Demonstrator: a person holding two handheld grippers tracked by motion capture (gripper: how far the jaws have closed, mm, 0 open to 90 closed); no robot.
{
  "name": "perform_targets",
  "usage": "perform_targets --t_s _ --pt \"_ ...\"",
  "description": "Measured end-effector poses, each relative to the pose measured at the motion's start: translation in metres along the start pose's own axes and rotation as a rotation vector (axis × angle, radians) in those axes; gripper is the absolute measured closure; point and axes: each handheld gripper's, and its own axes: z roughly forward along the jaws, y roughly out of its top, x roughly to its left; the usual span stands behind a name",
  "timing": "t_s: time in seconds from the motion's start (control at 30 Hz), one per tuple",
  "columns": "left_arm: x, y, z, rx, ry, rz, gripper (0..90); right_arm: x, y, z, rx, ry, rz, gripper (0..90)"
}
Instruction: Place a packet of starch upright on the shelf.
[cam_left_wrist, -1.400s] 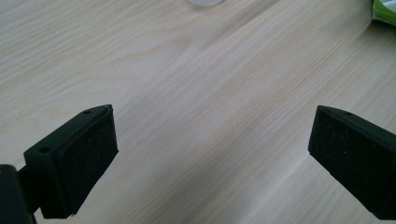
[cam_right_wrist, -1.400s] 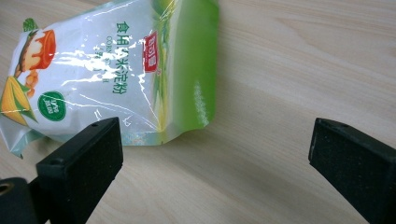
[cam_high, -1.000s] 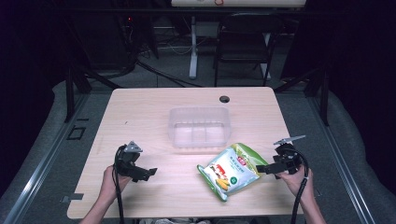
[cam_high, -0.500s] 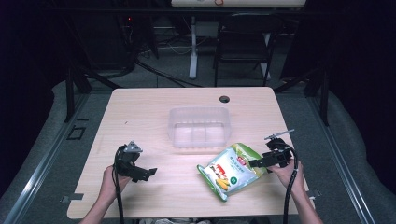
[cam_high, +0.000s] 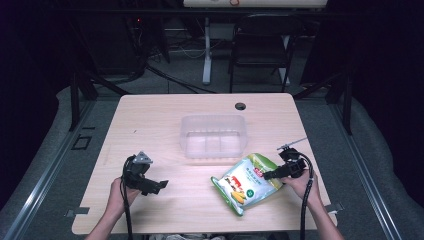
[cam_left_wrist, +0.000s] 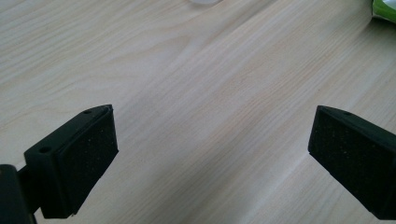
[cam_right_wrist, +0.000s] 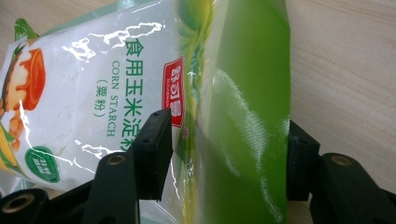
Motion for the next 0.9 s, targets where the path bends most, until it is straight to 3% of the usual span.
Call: perform_targets --t_s 0.07,0.13,0.2,0.4,0.53,0.67,0.7,0.77,0.9 --pt "0.0000 0.0001 -0.0001 -0.001 0.000 0.001 1.2 0.0021 -0.0012 0.0018 -0.013 0.001 0.016 47.2" --pt "0.0000 0.0002 -0.0001 -0.001 -0.001 0.002 1.3 -0.0003 -0.0005 0.0002 0.015 0.007 -0.007 51.6" --pt "-0.0001 0.0001 -0.0003 -0.002 0.002 0.001 1.3 -0.0002 -0.0020 0.0010 -0.007 0.027 0.018 57.5" --pt "-0.0001 0.0001 -0.0005 -0.003 0.002 0.002 1.3 -0.0019 -0.0031 -0.0005 0.001 0.056 0.009 67.3" --pt "-0.0002 0.0001 -0.0006 -0.002 0.001 0.002 1.3 0.0005 -0.0030 -0.0004 0.004 0.060 0.010 67.4" --pt "-0.0001 0.0001 -0.0007 -0.002 0.002 0.002 1.3 0.0021 -0.0032 0.0025 0.010 0.066 0.016 62.0" --pt "-0.0001 0.0001 -0.0007 -0.003 0.002 0.002 1.3 0.0013 -0.0024 0.0026 0.025 0.075 -0.009 62.8" --pt "-0.0002 0.0001 -0.0008 -0.003 0.002 0.002 1.3 0.0053 -0.0030 0.0048 0.005 0.074 0.008 65.6" --pt "-0.0002 0.0000 -0.0009 -0.002 0.001 0.002 1.3 0.0068 -0.0020 0.0038 0.027 0.080 -0.024 72.6"
